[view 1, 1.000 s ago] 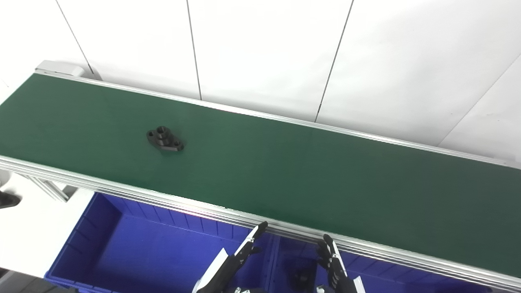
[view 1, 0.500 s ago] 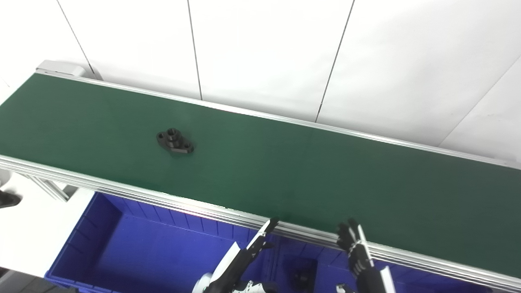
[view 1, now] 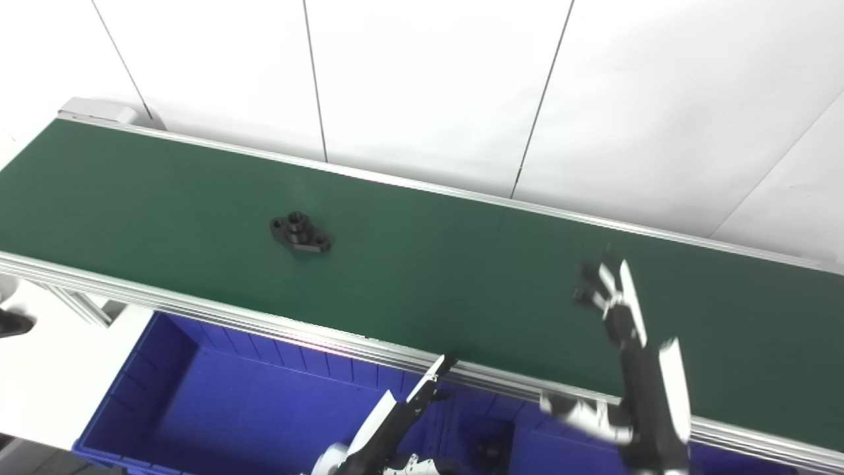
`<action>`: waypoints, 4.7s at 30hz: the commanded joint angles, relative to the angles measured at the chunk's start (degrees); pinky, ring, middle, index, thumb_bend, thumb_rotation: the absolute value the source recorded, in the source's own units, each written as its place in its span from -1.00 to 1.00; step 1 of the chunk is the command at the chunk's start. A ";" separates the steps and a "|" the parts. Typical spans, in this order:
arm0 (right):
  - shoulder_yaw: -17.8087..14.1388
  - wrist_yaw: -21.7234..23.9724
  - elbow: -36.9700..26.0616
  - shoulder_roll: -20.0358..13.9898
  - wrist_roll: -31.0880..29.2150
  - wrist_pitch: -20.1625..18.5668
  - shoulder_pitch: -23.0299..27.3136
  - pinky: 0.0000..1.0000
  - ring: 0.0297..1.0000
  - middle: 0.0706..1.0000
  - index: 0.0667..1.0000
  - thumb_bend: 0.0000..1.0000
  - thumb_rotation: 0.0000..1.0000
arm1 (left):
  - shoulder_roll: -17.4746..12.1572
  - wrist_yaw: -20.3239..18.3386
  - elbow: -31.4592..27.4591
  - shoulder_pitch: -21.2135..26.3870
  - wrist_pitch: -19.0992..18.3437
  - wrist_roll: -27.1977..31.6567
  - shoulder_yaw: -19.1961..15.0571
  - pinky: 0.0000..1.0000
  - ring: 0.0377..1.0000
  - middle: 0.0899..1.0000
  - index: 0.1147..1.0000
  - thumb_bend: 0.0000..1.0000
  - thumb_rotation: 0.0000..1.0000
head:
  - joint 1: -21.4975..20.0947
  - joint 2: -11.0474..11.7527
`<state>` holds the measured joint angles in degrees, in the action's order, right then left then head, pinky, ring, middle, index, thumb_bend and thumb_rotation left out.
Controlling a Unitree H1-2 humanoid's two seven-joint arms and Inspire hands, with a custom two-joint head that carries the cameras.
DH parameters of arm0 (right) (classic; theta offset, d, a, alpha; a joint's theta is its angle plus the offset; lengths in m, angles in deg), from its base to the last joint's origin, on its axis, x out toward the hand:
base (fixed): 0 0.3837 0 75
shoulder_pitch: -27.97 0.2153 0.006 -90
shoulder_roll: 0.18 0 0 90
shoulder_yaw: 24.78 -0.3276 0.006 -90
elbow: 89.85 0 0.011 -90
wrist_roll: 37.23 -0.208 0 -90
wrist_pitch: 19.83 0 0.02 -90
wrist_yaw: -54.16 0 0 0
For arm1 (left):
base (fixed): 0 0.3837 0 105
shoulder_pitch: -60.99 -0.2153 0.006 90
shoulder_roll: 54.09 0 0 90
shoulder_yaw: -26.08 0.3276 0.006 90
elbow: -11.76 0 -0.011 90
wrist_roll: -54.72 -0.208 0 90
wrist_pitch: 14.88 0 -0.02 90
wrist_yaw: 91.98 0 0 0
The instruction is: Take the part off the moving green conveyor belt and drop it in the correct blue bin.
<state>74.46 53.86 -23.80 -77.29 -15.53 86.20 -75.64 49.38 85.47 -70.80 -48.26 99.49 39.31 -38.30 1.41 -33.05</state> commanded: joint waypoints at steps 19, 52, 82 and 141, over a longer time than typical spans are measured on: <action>1.65 3.80 5.74 2.69 13.38 -18.32 21.75 0.44 0.63 0.72 0.86 0.83 0.30 | 1.06 0.42 -0.45 -0.84 2.53 0.95 3.93 0.76 1.00 1.00 1.00 0.92 0.65 | 1.04 5.10; 20.32 5.38 39.29 0.44 37.42 -27.80 44.98 0.03 0.28 0.48 0.63 0.97 0.20 | 4.44 0.72 -4.31 -2.85 1.47 -4.25 7.13 0.68 1.00 1.00 1.00 0.83 0.71 | 3.70 -0.13; 24.32 7.97 60.04 5.07 32.09 -31.95 56.84 0.12 0.36 0.54 0.65 0.95 0.19 | 7.70 0.81 -9.44 -7.62 -2.00 -6.35 12.29 0.60 1.00 1.00 1.00 0.84 0.71 | 7.99 -3.50; 23.44 1.96 27.78 -6.86 34.29 -36.13 39.14 -0.75 -0.66 -0.57 -0.12 0.01 -0.70 | 3.69 -1.11 -18.37 -8.14 -11.88 -2.19 7.30 0.76 0.96 1.00 1.00 0.86 0.65 | -4.79 -9.09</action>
<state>98.73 55.17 8.28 -84.07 17.55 51.02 -37.26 47.39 84.50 -86.96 -55.15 86.98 36.51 -35.35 -3.41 -42.10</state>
